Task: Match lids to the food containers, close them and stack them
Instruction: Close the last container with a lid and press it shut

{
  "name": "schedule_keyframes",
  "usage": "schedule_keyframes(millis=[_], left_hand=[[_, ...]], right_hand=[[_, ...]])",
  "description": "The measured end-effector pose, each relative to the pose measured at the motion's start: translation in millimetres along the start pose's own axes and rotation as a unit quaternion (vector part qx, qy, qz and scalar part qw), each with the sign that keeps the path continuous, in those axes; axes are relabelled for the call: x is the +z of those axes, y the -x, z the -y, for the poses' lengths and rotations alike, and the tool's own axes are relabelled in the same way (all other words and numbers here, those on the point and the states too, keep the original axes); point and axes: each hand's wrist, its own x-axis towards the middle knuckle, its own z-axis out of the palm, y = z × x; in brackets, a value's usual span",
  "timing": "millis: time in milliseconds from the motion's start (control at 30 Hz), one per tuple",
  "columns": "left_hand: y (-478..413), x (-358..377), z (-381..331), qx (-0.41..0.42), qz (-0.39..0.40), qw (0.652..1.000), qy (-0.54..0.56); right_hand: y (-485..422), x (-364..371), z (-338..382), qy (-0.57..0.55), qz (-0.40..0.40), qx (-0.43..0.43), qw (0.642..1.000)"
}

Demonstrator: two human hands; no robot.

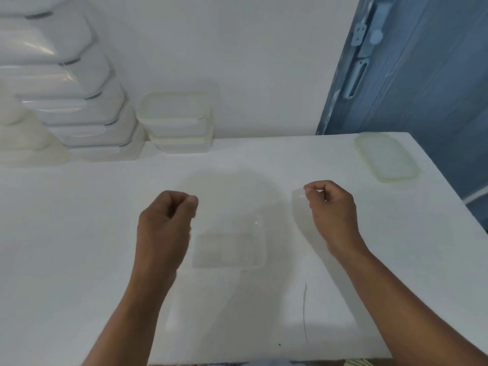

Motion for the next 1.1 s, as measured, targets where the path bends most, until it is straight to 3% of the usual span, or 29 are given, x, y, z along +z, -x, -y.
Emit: schedule_keyframes(millis=[167,333,467,600,800,933,1100], left_hand=[[42,66,-21,-0.099,0.195,0.955,0.2],[71,157,-26,-0.212,0.327,0.89,0.237],[67,220,-46,-0.199,0.351,0.886,0.229],[26,267,-61,-0.127,0.334,0.924,0.134],[-62,346,-80,-0.025,0.321,0.946,-0.048],[-100,402,-83,0.065,0.347,0.916,-0.192],[-120,447,-73,0.159,0.348,0.851,-0.36]], right_hand=[[-46,-47,-3,0.097,0.085,-0.041,0.991],[-98,-94,-3,0.209,0.116,-0.074,0.968],[-136,-137,-9,0.227,0.074,-0.052,0.97],[-146,-162,-27,0.251,0.02,-0.014,0.968],[-125,-172,-67,0.3,0.08,0.063,0.949],[-118,-172,-78,0.29,0.06,0.07,0.953],[-112,-173,-78,0.273,0.037,0.075,0.958]])
